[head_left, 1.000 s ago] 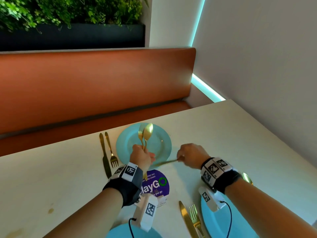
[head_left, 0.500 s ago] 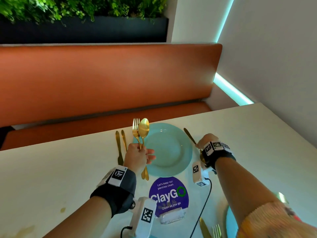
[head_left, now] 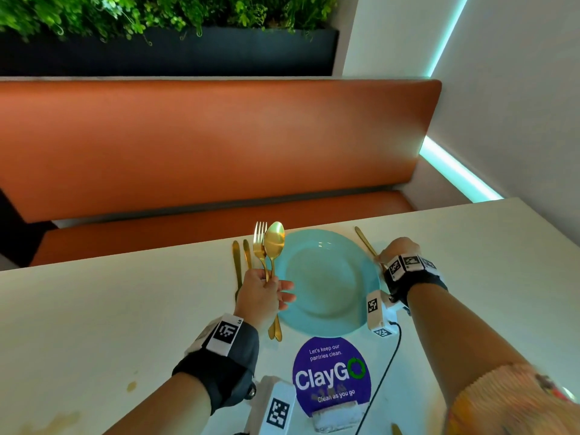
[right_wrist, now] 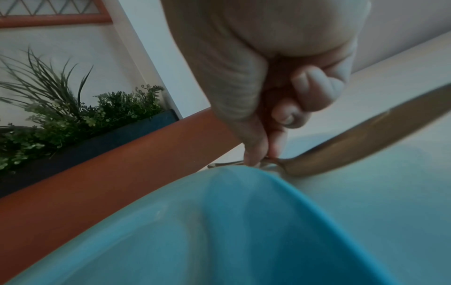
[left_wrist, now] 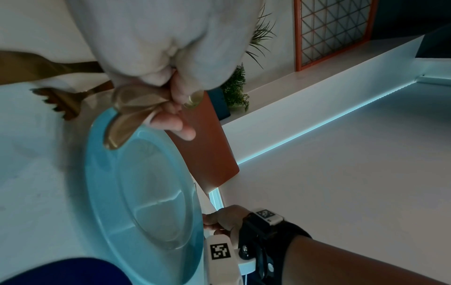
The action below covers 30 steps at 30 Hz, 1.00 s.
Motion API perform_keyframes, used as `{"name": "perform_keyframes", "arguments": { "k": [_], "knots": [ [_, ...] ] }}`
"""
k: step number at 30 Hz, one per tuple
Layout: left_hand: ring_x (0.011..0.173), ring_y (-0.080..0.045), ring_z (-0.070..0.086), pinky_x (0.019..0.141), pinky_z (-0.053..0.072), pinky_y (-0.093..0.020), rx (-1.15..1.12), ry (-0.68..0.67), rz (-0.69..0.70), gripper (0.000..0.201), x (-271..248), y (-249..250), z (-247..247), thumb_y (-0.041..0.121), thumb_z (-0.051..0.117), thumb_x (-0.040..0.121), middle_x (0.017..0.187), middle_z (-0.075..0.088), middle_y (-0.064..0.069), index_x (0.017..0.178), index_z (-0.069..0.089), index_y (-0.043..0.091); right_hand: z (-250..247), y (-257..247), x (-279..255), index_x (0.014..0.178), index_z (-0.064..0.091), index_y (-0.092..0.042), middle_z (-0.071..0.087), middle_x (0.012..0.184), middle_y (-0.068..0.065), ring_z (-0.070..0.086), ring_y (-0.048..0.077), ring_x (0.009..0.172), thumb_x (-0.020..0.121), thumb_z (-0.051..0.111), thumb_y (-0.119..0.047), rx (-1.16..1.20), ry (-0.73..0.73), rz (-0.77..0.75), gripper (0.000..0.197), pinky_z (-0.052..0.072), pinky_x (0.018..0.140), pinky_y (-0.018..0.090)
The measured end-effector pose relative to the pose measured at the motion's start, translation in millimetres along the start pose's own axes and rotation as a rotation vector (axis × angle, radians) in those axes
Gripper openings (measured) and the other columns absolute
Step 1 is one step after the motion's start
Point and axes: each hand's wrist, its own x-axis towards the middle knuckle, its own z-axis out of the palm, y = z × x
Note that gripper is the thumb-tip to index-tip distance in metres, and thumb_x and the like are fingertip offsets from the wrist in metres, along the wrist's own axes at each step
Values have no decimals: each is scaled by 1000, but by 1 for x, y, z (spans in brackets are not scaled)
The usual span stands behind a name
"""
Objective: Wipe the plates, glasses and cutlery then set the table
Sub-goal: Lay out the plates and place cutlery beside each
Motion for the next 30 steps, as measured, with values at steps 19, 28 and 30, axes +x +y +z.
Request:
{"name": "perform_keyframes", "arguments": {
  "k": [19,28,30],
  "knots": [
    [62,-16,61,57,47,-26,-157,-9,-110,21,-59,25,-8,3,30,100,82,63,-10,110,49,7,-46,-36,-117,68,59,-23,60,77,-4,60,3,59,85,61,-33,388,-214,-269,20,42,55,15],
    [78,-27,59,76,53,-40,-155,-171,-63,27,-158,24,-53,-6,32,94,83,60,-12,87,56,5,-11,-28,-312,96,73,-11,72,89,4,51,0,57,87,62,-20,549,-255,-377,17,45,59,13],
    [74,-27,55,74,53,-42,-114,-183,-65,30,-182,16,-68,-6,29,93,79,54,-13,75,48,7,-3,-27,-345,89,74,-13,68,74,0,49,0,48,87,62,-19,627,-221,-316,14,44,54,16]
  ]
}}
